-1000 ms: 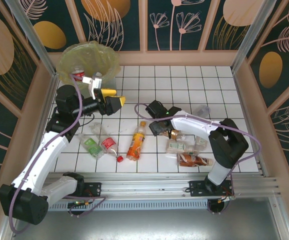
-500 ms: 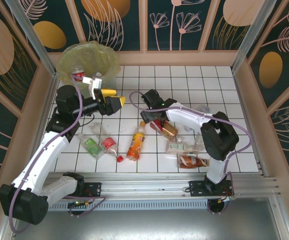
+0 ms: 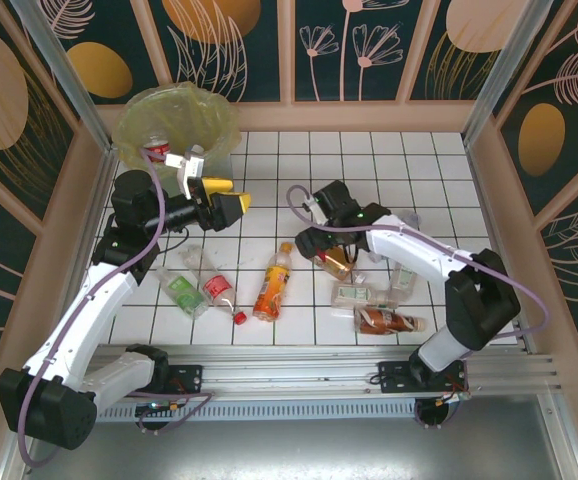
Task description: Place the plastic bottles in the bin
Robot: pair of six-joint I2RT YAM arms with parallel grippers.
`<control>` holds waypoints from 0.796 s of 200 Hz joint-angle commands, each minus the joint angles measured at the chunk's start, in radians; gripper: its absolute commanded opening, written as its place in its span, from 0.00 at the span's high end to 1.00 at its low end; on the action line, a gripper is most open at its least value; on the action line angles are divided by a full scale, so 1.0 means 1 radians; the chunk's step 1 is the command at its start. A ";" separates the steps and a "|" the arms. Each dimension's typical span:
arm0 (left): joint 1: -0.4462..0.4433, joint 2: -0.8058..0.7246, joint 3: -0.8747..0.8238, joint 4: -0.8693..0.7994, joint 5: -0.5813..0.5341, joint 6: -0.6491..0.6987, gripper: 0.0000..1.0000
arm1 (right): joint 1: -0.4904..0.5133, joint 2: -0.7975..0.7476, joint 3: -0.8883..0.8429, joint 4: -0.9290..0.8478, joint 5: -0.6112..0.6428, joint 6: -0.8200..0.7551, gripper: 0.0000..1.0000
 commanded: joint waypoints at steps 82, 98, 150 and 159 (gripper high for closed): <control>0.003 -0.009 -0.007 0.023 0.012 -0.005 0.01 | -0.033 0.108 -0.033 -0.093 -0.031 -0.041 0.07; 0.003 -0.009 -0.007 0.023 0.012 -0.005 0.01 | -0.033 0.132 -0.037 -0.081 -0.012 -0.040 0.07; 0.003 -0.009 -0.009 0.024 0.011 -0.005 0.01 | -0.024 0.208 -0.025 -0.012 0.035 -0.023 0.17; 0.003 -0.009 -0.011 0.023 0.012 -0.004 0.01 | -0.021 0.215 -0.019 0.003 0.030 -0.025 0.19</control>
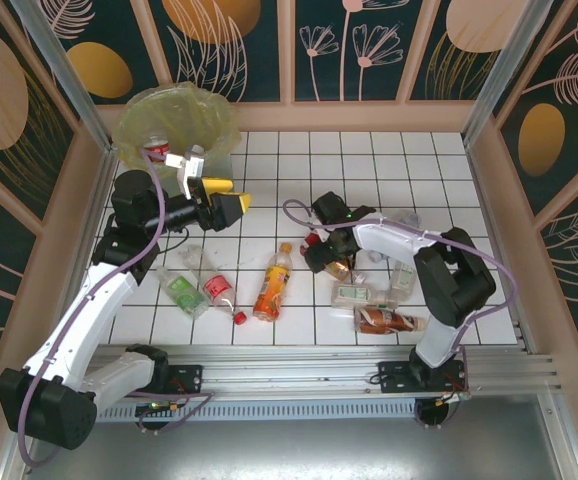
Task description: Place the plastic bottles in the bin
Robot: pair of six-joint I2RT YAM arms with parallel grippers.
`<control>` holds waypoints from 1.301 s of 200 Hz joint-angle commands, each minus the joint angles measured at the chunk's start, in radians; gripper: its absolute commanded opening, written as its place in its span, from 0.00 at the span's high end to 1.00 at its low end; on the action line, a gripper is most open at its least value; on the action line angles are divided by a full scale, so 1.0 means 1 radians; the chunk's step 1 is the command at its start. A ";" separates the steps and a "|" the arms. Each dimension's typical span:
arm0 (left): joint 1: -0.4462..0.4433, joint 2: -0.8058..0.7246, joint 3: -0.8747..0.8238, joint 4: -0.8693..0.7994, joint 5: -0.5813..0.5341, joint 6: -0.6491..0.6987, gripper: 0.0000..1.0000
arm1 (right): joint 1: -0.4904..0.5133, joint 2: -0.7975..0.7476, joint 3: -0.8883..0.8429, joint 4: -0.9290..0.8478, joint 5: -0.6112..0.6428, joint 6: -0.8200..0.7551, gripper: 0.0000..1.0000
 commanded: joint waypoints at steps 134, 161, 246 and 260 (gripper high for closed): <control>0.003 -0.005 -0.011 0.021 0.010 -0.003 0.01 | -0.027 0.214 0.259 0.080 0.021 -0.057 0.15; 0.003 -0.003 -0.011 0.022 0.011 -0.003 0.01 | -0.033 0.159 0.198 0.082 0.009 -0.058 0.13; 0.003 0.000 -0.012 0.030 0.016 -0.009 0.01 | -0.039 0.040 0.044 0.094 -0.035 -0.036 0.19; 0.003 0.002 -0.014 0.030 0.017 -0.011 0.01 | -0.037 0.046 0.044 0.097 -0.030 -0.036 0.21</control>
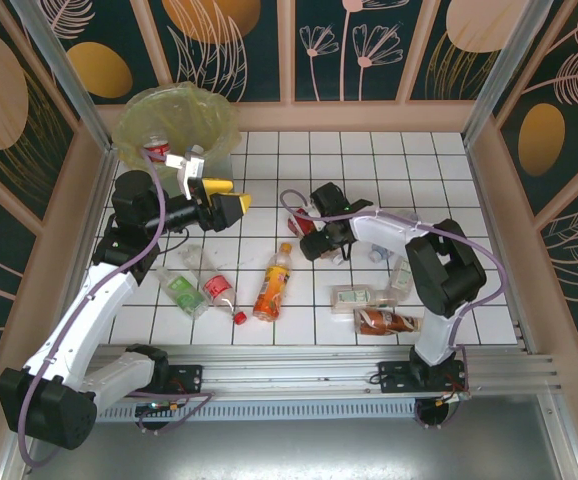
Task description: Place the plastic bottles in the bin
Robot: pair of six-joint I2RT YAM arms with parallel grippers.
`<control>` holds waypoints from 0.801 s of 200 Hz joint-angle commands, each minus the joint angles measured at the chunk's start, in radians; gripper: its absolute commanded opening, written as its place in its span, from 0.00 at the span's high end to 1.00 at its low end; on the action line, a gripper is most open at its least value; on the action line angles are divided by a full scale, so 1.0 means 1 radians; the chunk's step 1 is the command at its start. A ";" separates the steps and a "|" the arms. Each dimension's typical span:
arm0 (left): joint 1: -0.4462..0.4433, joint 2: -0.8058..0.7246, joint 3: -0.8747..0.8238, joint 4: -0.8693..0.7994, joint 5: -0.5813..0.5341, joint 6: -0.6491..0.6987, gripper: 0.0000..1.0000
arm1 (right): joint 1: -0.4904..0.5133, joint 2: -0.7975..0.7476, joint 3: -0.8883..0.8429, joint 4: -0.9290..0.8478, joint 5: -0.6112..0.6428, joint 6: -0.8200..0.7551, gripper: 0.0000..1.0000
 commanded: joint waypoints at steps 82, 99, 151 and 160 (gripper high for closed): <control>-0.011 -0.041 -0.140 0.194 -0.003 -0.163 0.01 | -0.005 -0.047 -0.031 0.047 -0.007 0.017 0.36; -0.055 -0.050 -0.165 0.211 -0.056 -0.163 0.01 | -0.011 -0.091 -0.049 0.086 -0.025 0.031 0.37; -0.167 -0.012 -0.311 0.508 -0.165 -0.309 0.01 | -0.050 -0.275 -0.105 0.201 -0.216 0.107 0.39; -0.175 0.000 -0.332 0.566 -0.178 -0.329 0.01 | -0.087 -0.311 -0.117 0.224 -0.286 0.127 0.39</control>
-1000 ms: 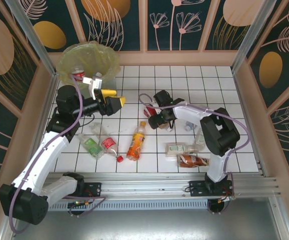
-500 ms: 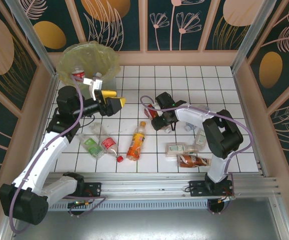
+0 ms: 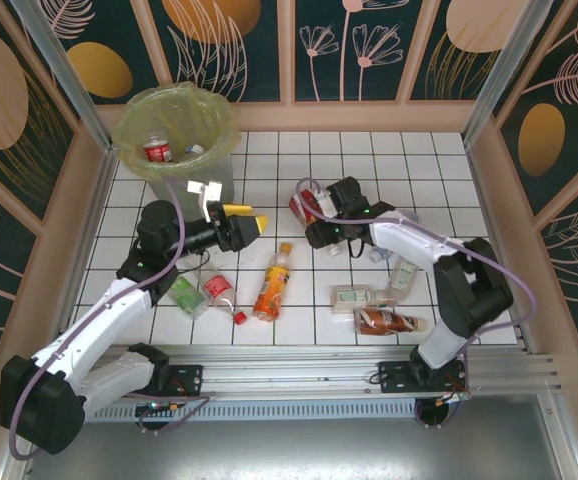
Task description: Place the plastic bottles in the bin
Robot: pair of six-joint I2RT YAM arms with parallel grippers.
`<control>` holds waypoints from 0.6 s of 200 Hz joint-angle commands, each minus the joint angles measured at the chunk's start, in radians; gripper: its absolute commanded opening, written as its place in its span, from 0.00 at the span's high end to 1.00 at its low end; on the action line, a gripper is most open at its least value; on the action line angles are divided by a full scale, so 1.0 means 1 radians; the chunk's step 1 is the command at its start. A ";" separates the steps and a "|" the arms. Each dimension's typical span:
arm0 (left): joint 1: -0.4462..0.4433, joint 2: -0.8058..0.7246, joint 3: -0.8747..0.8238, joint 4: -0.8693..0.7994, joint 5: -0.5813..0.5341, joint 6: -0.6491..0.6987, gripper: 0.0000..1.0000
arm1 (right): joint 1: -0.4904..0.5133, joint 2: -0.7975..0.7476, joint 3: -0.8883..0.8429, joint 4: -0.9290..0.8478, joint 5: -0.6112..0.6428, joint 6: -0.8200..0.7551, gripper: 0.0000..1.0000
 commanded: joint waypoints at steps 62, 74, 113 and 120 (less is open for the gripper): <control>-0.049 0.128 -0.068 0.434 -0.032 -0.143 0.01 | -0.143 -0.306 -0.134 0.330 -0.757 0.228 0.39; -0.055 0.147 -0.056 0.459 -0.027 -0.140 0.01 | -0.145 -0.329 -0.143 0.359 -0.813 0.254 0.38; -0.069 0.212 -0.025 0.568 0.011 -0.164 0.01 | -0.144 -0.381 -0.160 0.454 -0.983 0.341 0.38; -0.071 0.223 -0.019 0.599 0.025 -0.176 0.01 | -0.144 -0.388 -0.164 0.477 -1.007 0.361 0.38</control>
